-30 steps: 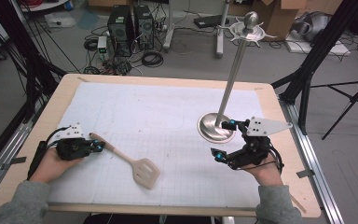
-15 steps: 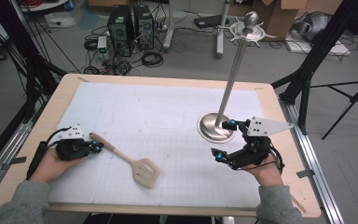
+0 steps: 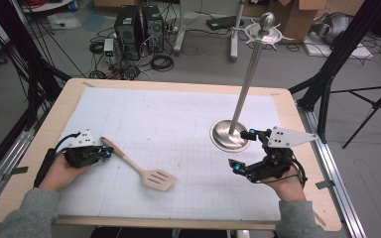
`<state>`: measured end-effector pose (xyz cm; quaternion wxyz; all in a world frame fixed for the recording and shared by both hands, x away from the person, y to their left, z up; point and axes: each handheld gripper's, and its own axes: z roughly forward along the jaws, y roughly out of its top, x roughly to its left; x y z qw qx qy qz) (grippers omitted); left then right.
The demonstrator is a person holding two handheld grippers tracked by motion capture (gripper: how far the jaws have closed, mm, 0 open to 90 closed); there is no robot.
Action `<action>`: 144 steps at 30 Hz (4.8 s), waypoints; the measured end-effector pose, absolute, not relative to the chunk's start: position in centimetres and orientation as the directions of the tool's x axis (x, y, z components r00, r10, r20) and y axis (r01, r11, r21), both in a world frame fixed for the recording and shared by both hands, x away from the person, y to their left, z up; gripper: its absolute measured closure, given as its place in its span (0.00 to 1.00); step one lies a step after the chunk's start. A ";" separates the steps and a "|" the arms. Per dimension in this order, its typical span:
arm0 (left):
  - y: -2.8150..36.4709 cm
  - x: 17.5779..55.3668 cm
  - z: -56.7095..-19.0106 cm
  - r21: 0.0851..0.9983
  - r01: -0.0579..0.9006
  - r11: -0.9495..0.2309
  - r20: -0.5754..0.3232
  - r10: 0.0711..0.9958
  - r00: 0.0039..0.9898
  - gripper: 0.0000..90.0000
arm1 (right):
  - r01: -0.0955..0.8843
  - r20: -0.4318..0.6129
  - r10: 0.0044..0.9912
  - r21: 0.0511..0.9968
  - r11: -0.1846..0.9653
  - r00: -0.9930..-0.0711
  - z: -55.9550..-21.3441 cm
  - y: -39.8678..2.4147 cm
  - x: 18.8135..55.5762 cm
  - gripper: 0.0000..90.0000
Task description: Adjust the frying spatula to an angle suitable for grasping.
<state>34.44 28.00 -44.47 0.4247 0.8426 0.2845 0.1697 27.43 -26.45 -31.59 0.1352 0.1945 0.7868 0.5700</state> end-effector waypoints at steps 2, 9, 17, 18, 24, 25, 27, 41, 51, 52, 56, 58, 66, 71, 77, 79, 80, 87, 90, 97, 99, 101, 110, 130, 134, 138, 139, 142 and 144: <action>27.9 34.7 -44.5 0.816 0.334 -0.472 0.039 0.621 0.783 1.00 | 0.152 0.009 0.466 0.951 0.271 -0.885 -31.5 -26.6 27.2 0.06; 27.3 35.3 -44.3 0.805 0.318 -0.501 0.069 0.612 0.788 1.00 | 0.156 0.000 0.485 0.947 0.282 -0.874 -31.6 -27.2 26.5 0.06; 26.3 36.2 -44.3 0.806 0.293 -0.514 0.099 0.605 0.790 1.00 | 0.168 0.000 0.507 0.944 0.285 -0.862 -31.7 -28.0 25.7 0.06; 26.2 36.2 -44.3 0.806 0.288 -0.517 0.105 0.604 0.790 1.00 | 0.165 -0.005 0.511 0.944 0.286 -0.859 -31.7 -28.1 25.5 0.06; 25.1 36.8 -44.2 0.801 0.288 -0.524 0.116 0.608 0.785 1.00 | 0.173 0.000 0.526 0.944 0.279 -0.850 -31.7 -28.5 24.9 0.06; 24.9 36.9 -44.3 0.803 0.289 -0.522 0.113 0.608 0.786 1.00 | 0.174 -0.001 0.529 0.944 0.281 -0.849 -31.7 -28.6 24.8 0.06; 24.5 37.1 -44.3 0.801 0.284 -0.527 0.119 0.605 0.787 1.00 | 0.178 0.000 0.535 0.943 0.281 -0.845 -31.7 -28.8 24.6 0.06; 23.7 37.1 -43.0 0.838 0.309 -0.450 0.037 0.612 0.790 1.00 | 0.205 0.016 0.548 0.936 0.286 -0.837 -32.6 -29.2 24.8 0.06; 21.0 36.3 -42.7 0.851 0.289 -0.437 -0.020 0.524 0.852 1.00 | 0.187 0.012 0.526 0.942 0.280 -0.850 -32.7 -28.9 25.1 0.06; 20.8 36.3 -42.8 0.848 0.285 -0.447 -0.016 0.515 0.857 1.00 | 0.196 0.020 0.532 0.941 0.276 -0.847 -32.7 -28.9 25.1 0.06; 20.2 36.2 -43.3 0.834 0.288 -0.471 -0.023 0.491 0.871 0.99 | 0.194 0.016 0.532 0.941 0.279 -0.846 -32.7 -29.0 25.0 0.06; 19.9 36.0 -43.4 0.828 0.287 -0.482 -0.024 0.480 0.877 1.00 | 0.191 0.015 0.534 0.942 0.276 -0.846 -32.7 -29.1 25.0 0.06; 18.1 34.8 -43.5 0.794 0.287 -0.537 -0.039 0.425 0.904 0.99 | 0.197 0.021 0.533 0.941 0.275 -0.846 -32.7 -29.1 25.0 0.06; 17.4 34.7 -43.9 0.775 0.293 -0.560 -0.045 0.414 0.909 0.99 | 0.198 0.023 0.535 0.942 0.272 -0.845 -32.7 -29.1 25.0 0.06; 17.5 34.7 -44.2 0.760 0.324 -0.563 -0.077 0.417 0.906 0.99 | 0.199 0.022 0.534 0.940 0.276 -0.845 -32.7 -29.1 25.0 0.06; 17.5 34.5 -44.3 0.762 0.322 -0.562 -0.073 0.418 0.905 0.99 | 0.203 0.027 0.532 0.939 0.276 -0.846 -32.8 -29.1 25.1 0.06; 17.5 34.4 -44.3 0.763 0.320 -0.562 -0.073 0.417 0.906 0.99 | 0.203 0.029 0.530 0.940 0.273 -0.848 -32.7 -29.1 25.1 0.06; 18.1 34.2 -44.3 0.754 0.360 -0.549 -0.115 0.430 0.895 1.00 | 0.183 0.033 0.505 0.951 0.251 -0.862 -32.6 -28.9 25.4 0.06; 18.2 34.0 -44.3 0.755 0.357 -0.550 -0.109 0.432 0.895 1.00 | 0.186 0.036 0.501 0.950 0.252 -0.865 -32.6 -28.6 25.6 0.06; 18.7 33.6 -44.2 0.758 0.361 -0.543 -0.108 0.441 0.891 1.00 | 0.174 0.031 0.483 0.952 0.253 -0.875 -32.5 -28.2 26.2 0.06; 18.8 33.4 -44.2 0.764 0.361 -0.535 -0.108 0.446 0.888 1.00 | 0.177 0.035 0.479 0.950 0.256 -0.877 -32.6 -28.0 26.3 0.06; 18.9 33.2 -44.2 0.767 0.359 -0.532 -0.104 0.448 0.888 1.00 | 0.175 0.034 0.473 0.950 0.258 -0.881 -32.6 -27.8 26.5 0.06; 19.9 32.4 -44.2 0.772 0.358 -0.525 -0.109 0.445 0.889 1.00 | 0.160 0.041 0.428 0.956 0.247 -0.903 -32.5 -26.7 27.5 0.06; 22.6 30.3 -44.1 0.771 0.328 -0.545 -0.064 0.447 0.892 1.00 | 0.153 0.060 0.379 0.964 0.219 -0.923 -32.2 -25.3 29.3 0.06; 22.8 30.1 -44.1 0.773 0.330 -0.542 -0.061 0.454 0.889 1.00 | 0.142 0.055 0.367 0.966 0.215 -0.929 -32.0 -25.0 29.5 0.06; 23.2 30.2 -43.7 0.798 0.280 -0.533 -0.004 0.460 0.888 1.00 | 0.142 0.052 0.367 0.964 0.223 -0.929 -32.0 -24.9 29.6 0.06; 23.4 30.2 -43.4 0.811 0.270 -0.519 0.007 0.471 0.882 1.00 | 0.140 0.050 0.370 0.965 0.221 -0.928 -32.0 -24.9 29.6 0.06; 24.2 30.6 -43.0 0.824 0.266 -0.500 0.014 0.488 0.873 1.00 | 0.141 0.050 0.373 0.965 0.220 -0.927 -32.0 -25.0 29.4 0.06; 24.8 30.9 -43.1 0.826 0.274 -0.493 0.017 0.507 0.862 1.00 | 0.141 0.048 0.374 0.964 0.225 -0.926 -32.0 -25.0 29.3 0.06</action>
